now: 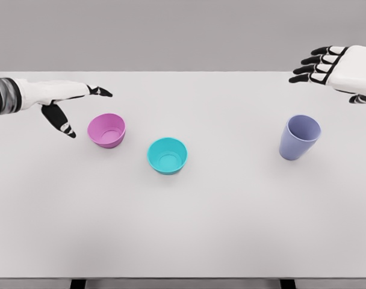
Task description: Stacking bowl and cup with both arms
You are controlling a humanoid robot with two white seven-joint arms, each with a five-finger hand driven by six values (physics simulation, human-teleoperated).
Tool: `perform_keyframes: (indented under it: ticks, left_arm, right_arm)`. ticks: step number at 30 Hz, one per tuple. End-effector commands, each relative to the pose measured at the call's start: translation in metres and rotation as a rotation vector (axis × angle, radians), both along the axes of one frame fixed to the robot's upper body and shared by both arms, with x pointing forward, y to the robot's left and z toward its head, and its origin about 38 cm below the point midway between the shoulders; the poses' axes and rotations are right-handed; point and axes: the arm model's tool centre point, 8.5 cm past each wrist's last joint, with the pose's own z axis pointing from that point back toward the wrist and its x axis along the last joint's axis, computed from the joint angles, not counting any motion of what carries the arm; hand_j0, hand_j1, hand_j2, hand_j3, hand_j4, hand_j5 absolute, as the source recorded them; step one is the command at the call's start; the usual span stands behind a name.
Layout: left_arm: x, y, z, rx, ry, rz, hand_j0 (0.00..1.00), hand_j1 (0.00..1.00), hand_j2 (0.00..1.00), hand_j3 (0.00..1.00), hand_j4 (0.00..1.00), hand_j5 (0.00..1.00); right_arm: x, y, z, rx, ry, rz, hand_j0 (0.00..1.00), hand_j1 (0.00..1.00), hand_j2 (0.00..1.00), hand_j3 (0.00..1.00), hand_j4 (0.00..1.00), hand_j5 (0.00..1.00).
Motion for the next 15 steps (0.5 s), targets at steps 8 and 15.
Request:
perform_keyframes:
  ticks: [8,15]
  left_arm:
    - [0.008,-0.022,-0.019,0.103,-0.042,-0.043,1.0,1.0,1.0,1.0,1.0,1.0]
    - [0.01,-0.025,-0.028,0.183,-0.071,-0.062,1.0,1.0,1.0,1.0,1.0,1.0]
  right_arm:
    - [-0.001,-0.005,0.013,0.015,-0.036,-0.014,1.0,1.0,1.0,1.0,1.0,1.0]
    - [-0.008,-0.019,0.027,0.06,-0.056,-0.041,1.0,1.0,1.0,1.0,1.0,1.0]
